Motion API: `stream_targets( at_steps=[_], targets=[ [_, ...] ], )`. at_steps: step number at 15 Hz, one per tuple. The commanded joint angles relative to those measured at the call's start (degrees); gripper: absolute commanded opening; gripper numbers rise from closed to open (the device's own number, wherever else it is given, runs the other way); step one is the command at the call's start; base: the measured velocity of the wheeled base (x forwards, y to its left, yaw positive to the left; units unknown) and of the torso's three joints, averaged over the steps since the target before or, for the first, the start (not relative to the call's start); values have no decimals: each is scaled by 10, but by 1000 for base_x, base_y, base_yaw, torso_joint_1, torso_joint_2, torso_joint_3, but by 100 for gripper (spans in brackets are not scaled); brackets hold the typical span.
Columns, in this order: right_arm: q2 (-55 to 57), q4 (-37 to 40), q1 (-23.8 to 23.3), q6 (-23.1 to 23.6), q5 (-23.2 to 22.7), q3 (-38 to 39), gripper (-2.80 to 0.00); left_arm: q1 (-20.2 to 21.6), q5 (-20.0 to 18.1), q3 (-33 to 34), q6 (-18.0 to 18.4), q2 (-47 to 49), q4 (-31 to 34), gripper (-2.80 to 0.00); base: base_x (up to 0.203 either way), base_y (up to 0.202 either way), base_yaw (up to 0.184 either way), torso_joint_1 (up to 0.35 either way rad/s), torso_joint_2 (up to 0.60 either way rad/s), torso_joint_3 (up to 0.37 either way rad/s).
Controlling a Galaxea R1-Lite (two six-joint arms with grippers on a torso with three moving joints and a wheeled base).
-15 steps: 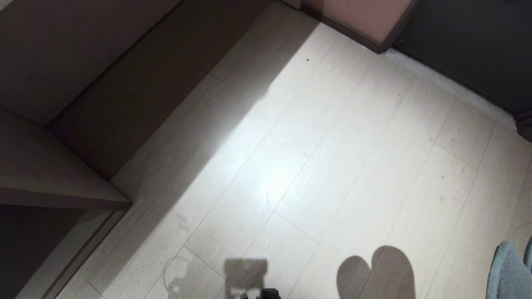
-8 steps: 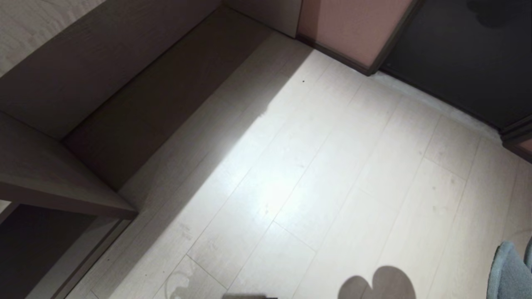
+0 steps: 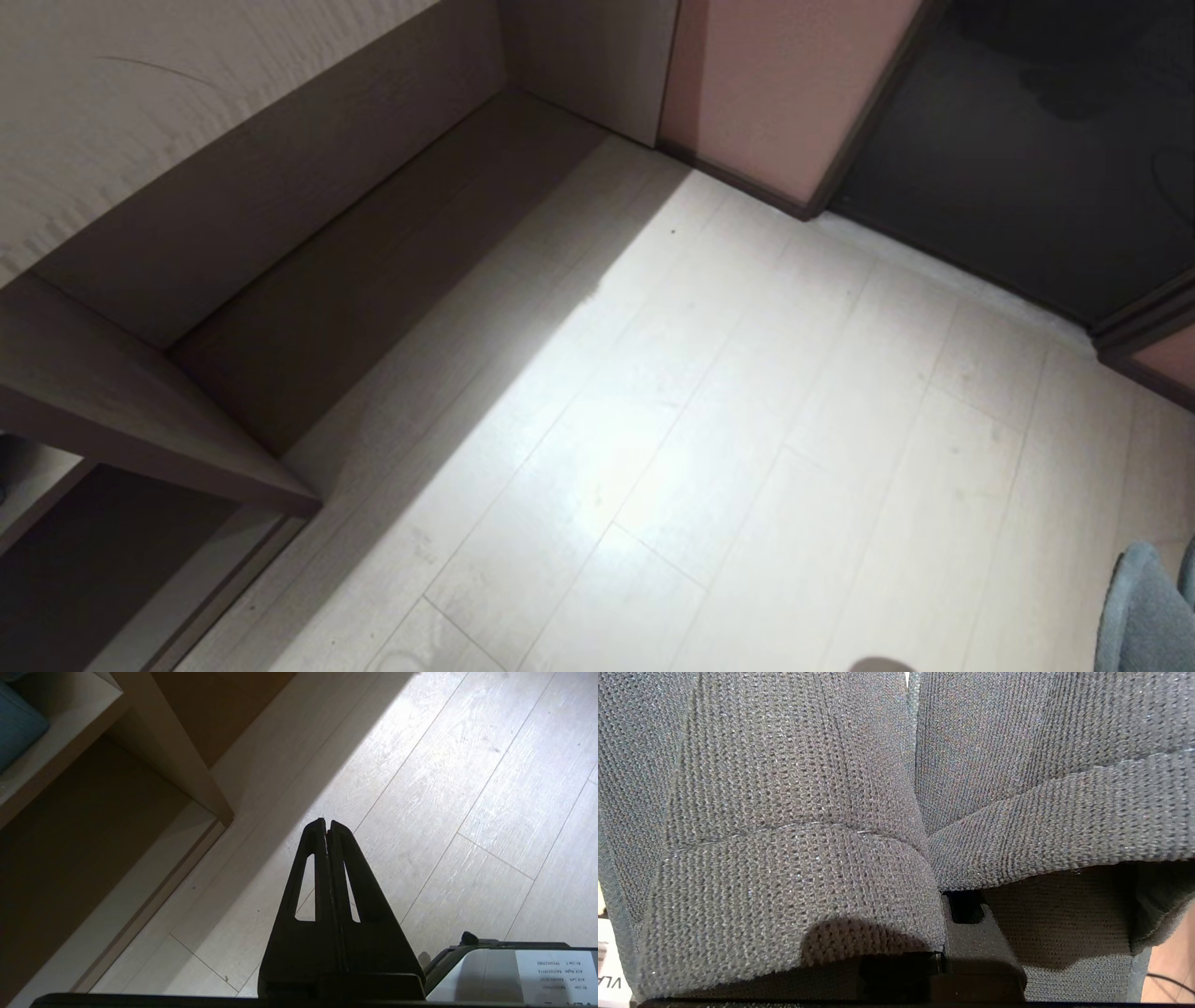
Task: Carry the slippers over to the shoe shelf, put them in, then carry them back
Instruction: Place the slippers into the shoe cabinet
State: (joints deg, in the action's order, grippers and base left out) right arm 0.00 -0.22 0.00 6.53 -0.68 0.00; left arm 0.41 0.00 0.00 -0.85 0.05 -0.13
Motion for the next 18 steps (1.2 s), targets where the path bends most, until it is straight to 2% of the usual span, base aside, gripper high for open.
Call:
stream_targets(
  at_steps=[1, 18],
  targets=[
    [1, 0, 0, 1, 0, 0, -280, 0, 0, 0, 0, 0, 0, -280, 0, 0, 0, 7, 2, 199],
    [1, 0, 0, 1, 0, 0, -280, 0, 0, 0, -2, 0, 0, -280, 0, 0, 0, 2, 3, 201]
  ],
)
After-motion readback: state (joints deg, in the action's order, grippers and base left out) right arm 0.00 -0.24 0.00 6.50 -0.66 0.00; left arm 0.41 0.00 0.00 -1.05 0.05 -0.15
